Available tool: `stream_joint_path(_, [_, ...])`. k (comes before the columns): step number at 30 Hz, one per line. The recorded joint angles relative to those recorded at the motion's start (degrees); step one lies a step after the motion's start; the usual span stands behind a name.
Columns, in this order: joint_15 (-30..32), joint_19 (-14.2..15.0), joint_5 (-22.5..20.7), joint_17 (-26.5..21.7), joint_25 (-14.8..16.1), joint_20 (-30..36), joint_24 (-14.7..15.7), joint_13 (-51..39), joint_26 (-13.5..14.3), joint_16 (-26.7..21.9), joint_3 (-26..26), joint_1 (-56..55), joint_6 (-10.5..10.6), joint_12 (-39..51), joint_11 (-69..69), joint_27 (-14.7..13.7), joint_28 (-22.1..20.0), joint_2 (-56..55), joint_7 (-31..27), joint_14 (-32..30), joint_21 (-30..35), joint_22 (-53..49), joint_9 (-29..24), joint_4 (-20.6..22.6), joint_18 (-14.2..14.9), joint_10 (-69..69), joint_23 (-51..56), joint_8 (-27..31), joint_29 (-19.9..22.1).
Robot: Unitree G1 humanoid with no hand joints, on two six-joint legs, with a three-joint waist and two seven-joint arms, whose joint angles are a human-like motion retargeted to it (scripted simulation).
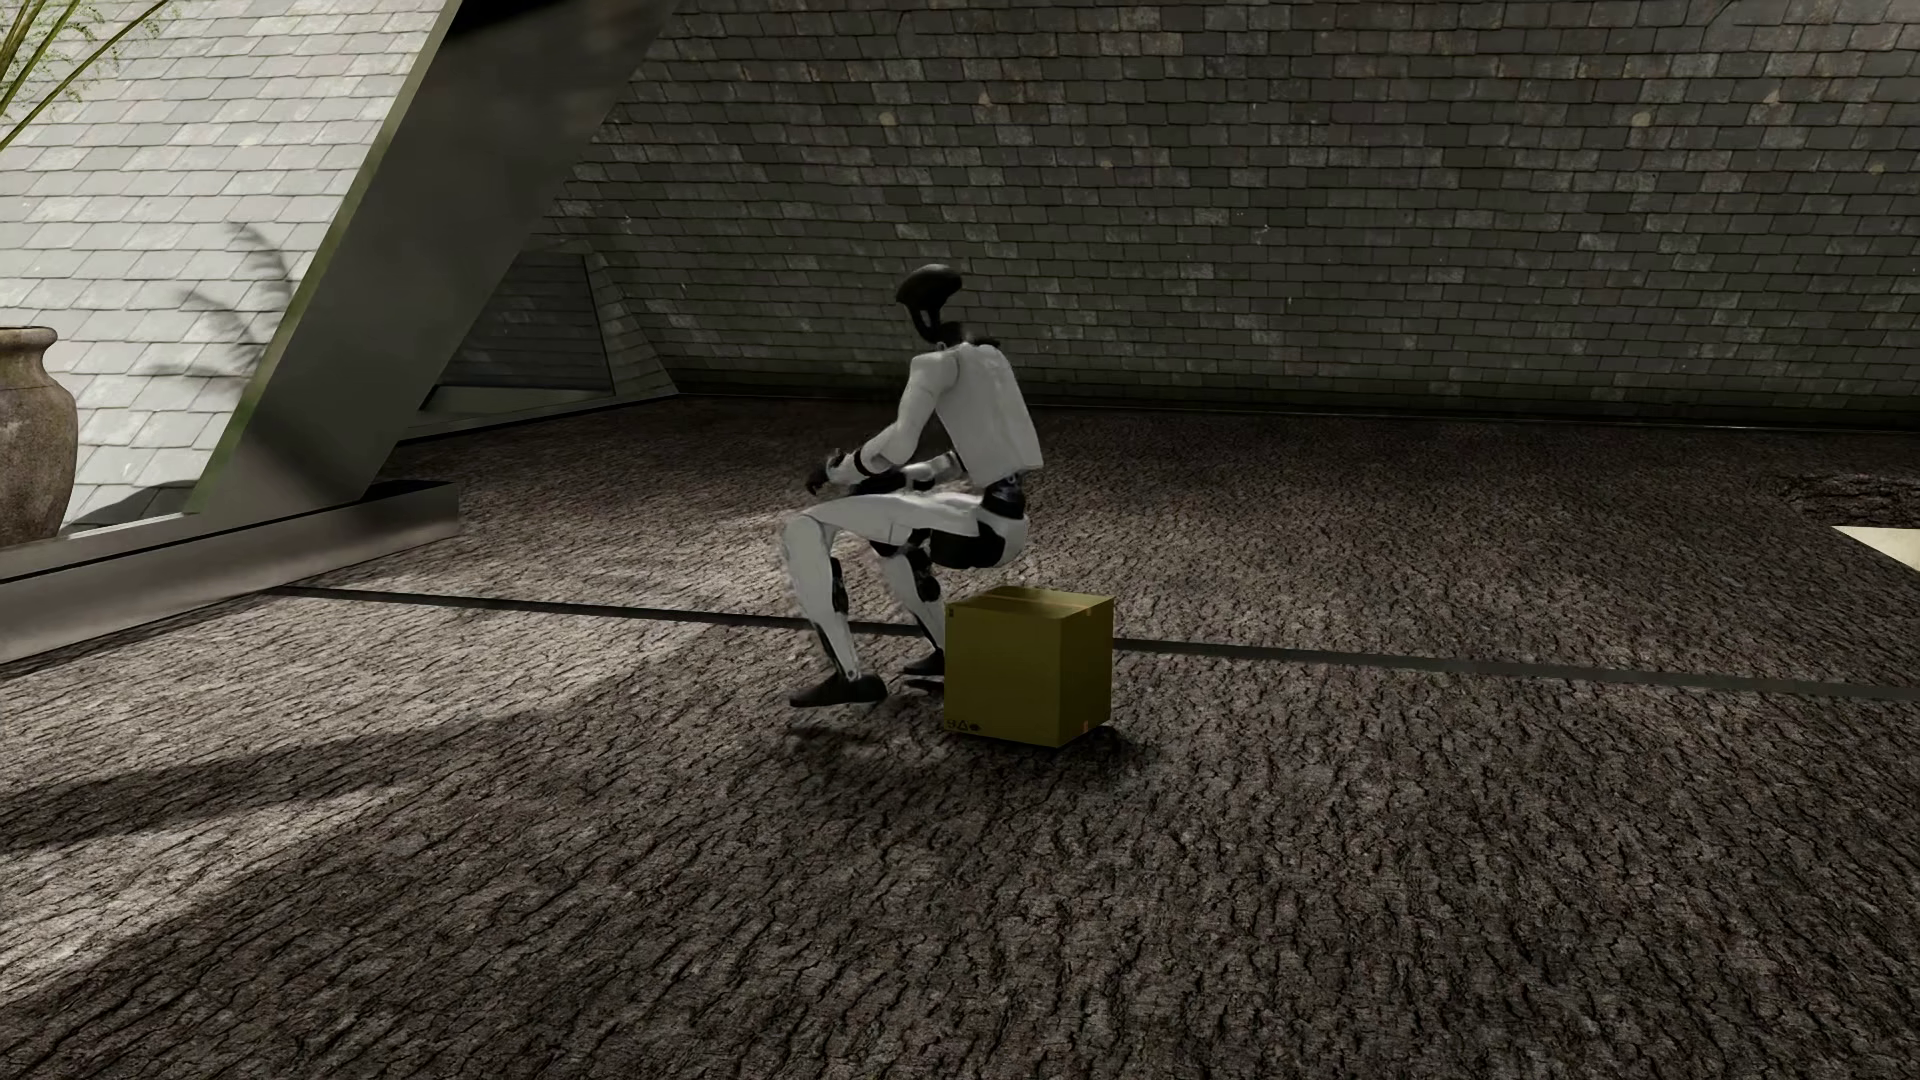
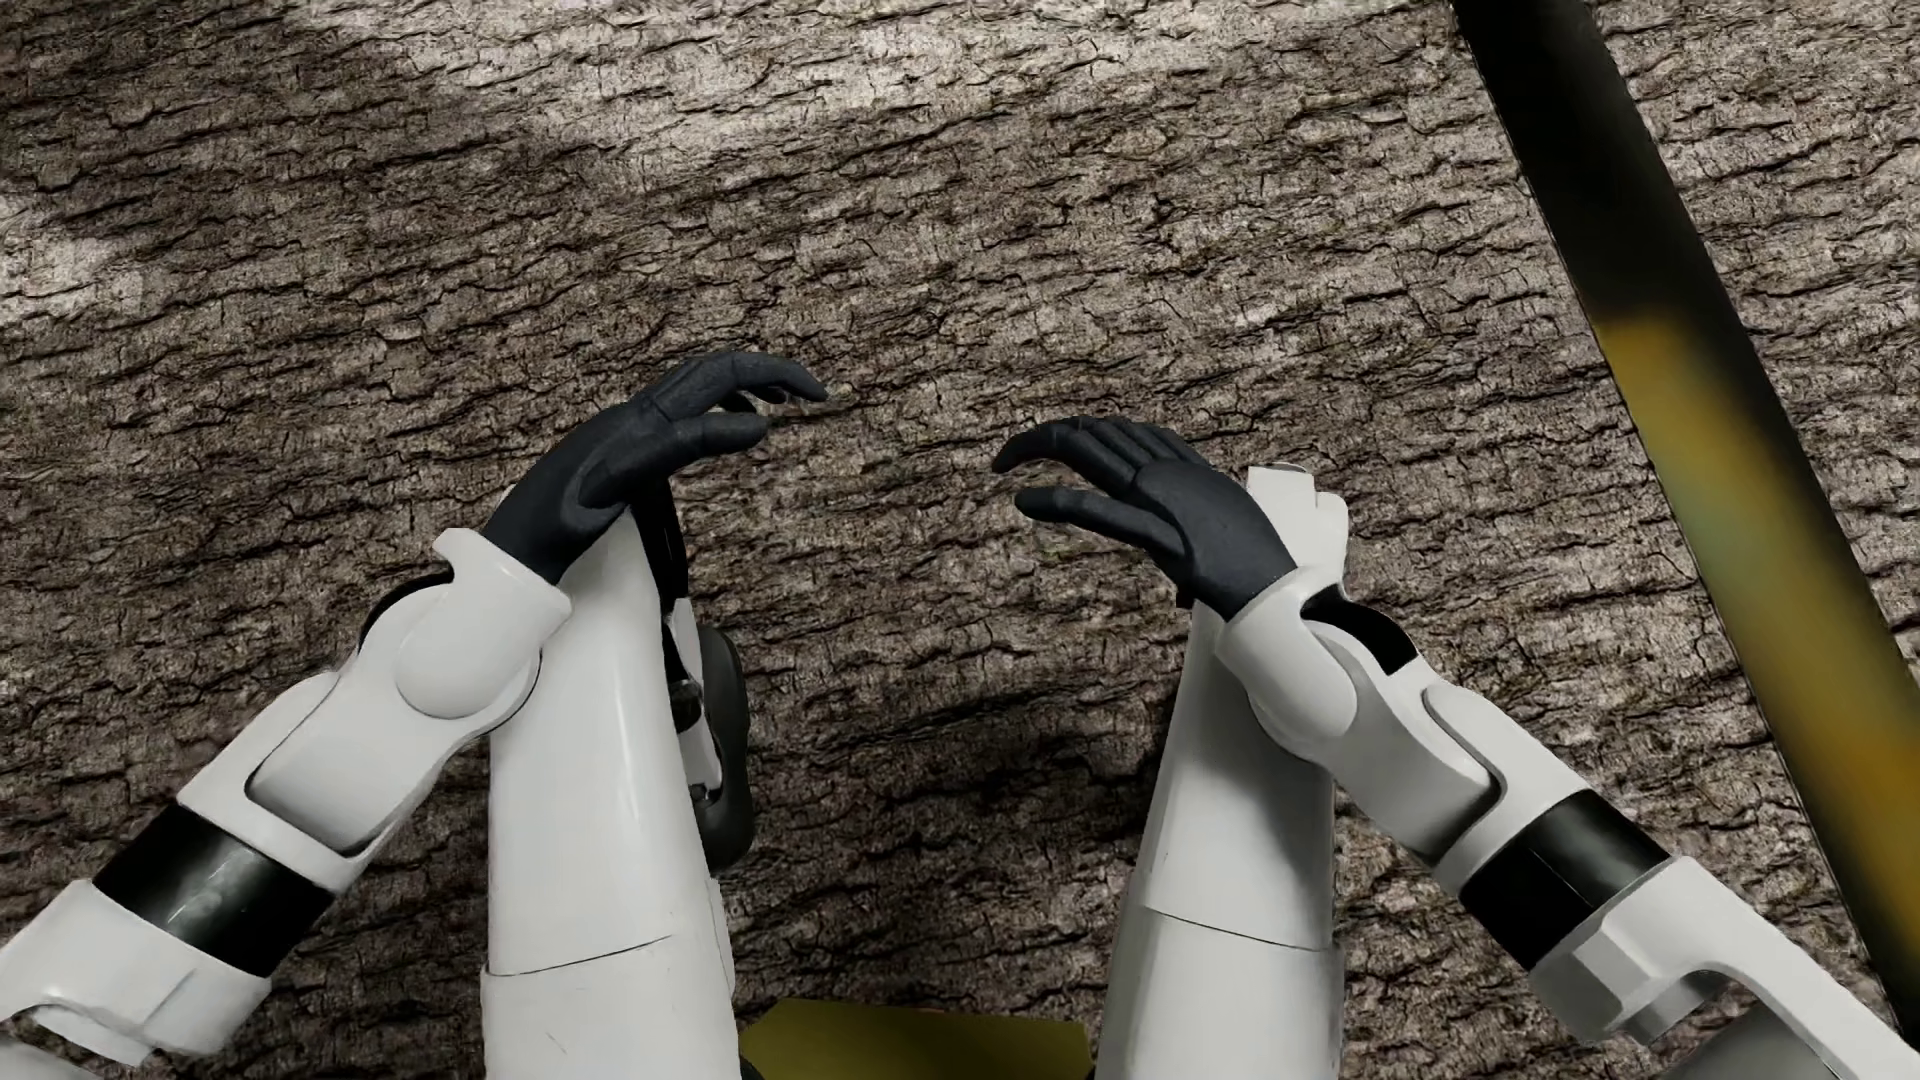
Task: Sit down on the dark yellow box
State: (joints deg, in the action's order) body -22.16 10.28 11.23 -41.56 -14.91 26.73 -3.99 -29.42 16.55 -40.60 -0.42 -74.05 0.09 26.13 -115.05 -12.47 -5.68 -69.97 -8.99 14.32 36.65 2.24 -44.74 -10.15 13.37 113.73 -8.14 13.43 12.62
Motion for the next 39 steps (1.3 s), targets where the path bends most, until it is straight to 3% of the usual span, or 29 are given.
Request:
stream_joint_path(4, [0.8,-0.4,0.1,8.5,-0.8,-7.8,-3.0,5.1,-1.1,14.1,0.4,5.1,0.6,-6.5,1.0,0.3,-0.5,5.6,0.4,-0.6,-5.5,10.7,4.3,0.4,-1.1,-0.7,-9.5,-0.7,-2.9])
stream_joint_path(6, [1.3,-0.8,-0.1,11.0,-0.2,-8.5,-3.5,6.4,-1.8,18.0,0.7,6.7,0.9,-7.2,1.5,0.7,-1.4,7.7,0.4,-1.1,-6.7,14.7,6.0,1.2,-2.0,-1.0,-13.2,-0.9,-3.4])
stream_joint_path(11, [1.8,-1.6,-0.5,13.3,4.1,-7.1,-0.5,9.8,-3.0,19.0,0.9,10.1,1.8,-8.0,2.3,3.4,-4.8,12.3,0.9,-1.6,-9.5,23.7,9.6,2.9,-4.2,-1.1,-21.4,-1.5,0.4])
stream_joint_path(14, [2.4,-2.3,-1.1,15.3,11.0,-10.5,4.2,14.0,-6.0,20.0,0.7,11.2,1.9,-11.5,2.5,7.8,-6.8,13.6,1.0,-2.0,-14.4,33.0,11.3,3.2,-4.8,-1.2,-29.7,-1.8,0.0])
stream_joint_path(15, [2.6,-2.6,-1.2,15.6,12.8,-11.6,5.6,15.3,-7.5,20.1,0.6,11.5,2.0,-12.6,2.6,9.2,-5.2,13.9,1.1,-2.2,-15.9,37.7,11.8,3.3,-4.9,-1.4,-33.8,-1.9,-1.9])
stream_joint_path(17, [2.9,-2.9,-1.4,15.4,14.1,-11.9,4.5,18.0,-11.1,19.8,0.7,12.1,2.2,-14.0,2.8,12.1,1.2,14.6,1.5,-2.5,-17.0,48.1,12.2,3.5,-5.5,-1.6,-42.4,-2.0,-8.2])
stream_joint_path(19, [2.9,-2.9,-1.1,15.0,11.0,-11.3,-0.4,20.4,-12.3,20.5,0.9,12.8,2.4,-15.4,2.9,12.8,7.7,15.2,1.8,-2.6,-17.1,57.8,12.4,3.8,-5.8,-1.8,-50.6,-2.2,-16.2])
stream_joint_path(21, [2.8,-3.0,-0.7,15.8,3.5,-11.1,-6.2,23.4,-11.8,22.1,1.0,13.3,2.5,-18.0,2.9,10.9,11.3,15.6,2.1,-2.6,-17.3,64.9,13.0,4.0,-5.8,-2.0,-55.7,-2.4,-21.8])
stream_joint_path(22, [2.8,-3.0,-0.5,16.5,1.6,-11.4,-7.9,24.8,-12.1,23.0,1.0,13.5,2.5,-19.6,2.9,11.0,12.6,15.7,2.2,-2.7,-17.6,66.9,13.1,4.0,-5.8,-2.0,-57.4,-2.5,-23.3])
stream_joint_path(28, [2.8,-3.1,-0.1,19.3,5.4,-14.4,-9.0,32.7,-11.4,25.9,1.2,14.5,2.5,-28.3,2.6,10.9,15.7,15.7,2.3,-2.9,-23.2,64.5,13.8,4.5,-5.5,-2.4,-53.4,-2.3,-22.0])
stream_joint_path(31, [2.9,-3.2,-0.1,18.5,4.2,-13.3,-9.4,32.7,-10.7,26.3,1.1,15.2,2.5,-28.0,2.6,9.4,16.7,16.0,2.3,-3.1,-22.0,61.7,13.8,5.0,-5.5,-2.6,-49.0,-2.1,-23.6])
stream_joint_path(33, [3.0,-3.4,-0.3,18.2,2.6,-12.2,-9.1,30.8,-10.5,26.5,1.1,15.5,2.7,-26.5,2.7,8.8,15.4,16.2,2.3,-3.2,-20.3,61.6,13.8,5.2,-5.8,-2.8,-48.8,-2.1,-22.6])
stream_joint_path(39, [2.7,-3.4,-0.4,18.2,3.3,-9.9,-8.1,26.5,-10.5,25.7,0.7,16.3,3.0,-23.1,2.6,9.7,13.6,16.6,2.4,-3.1,-18.6,60.5,12.7,5.4,-6.0,-2.8,-51.2,-2.0,-19.3])
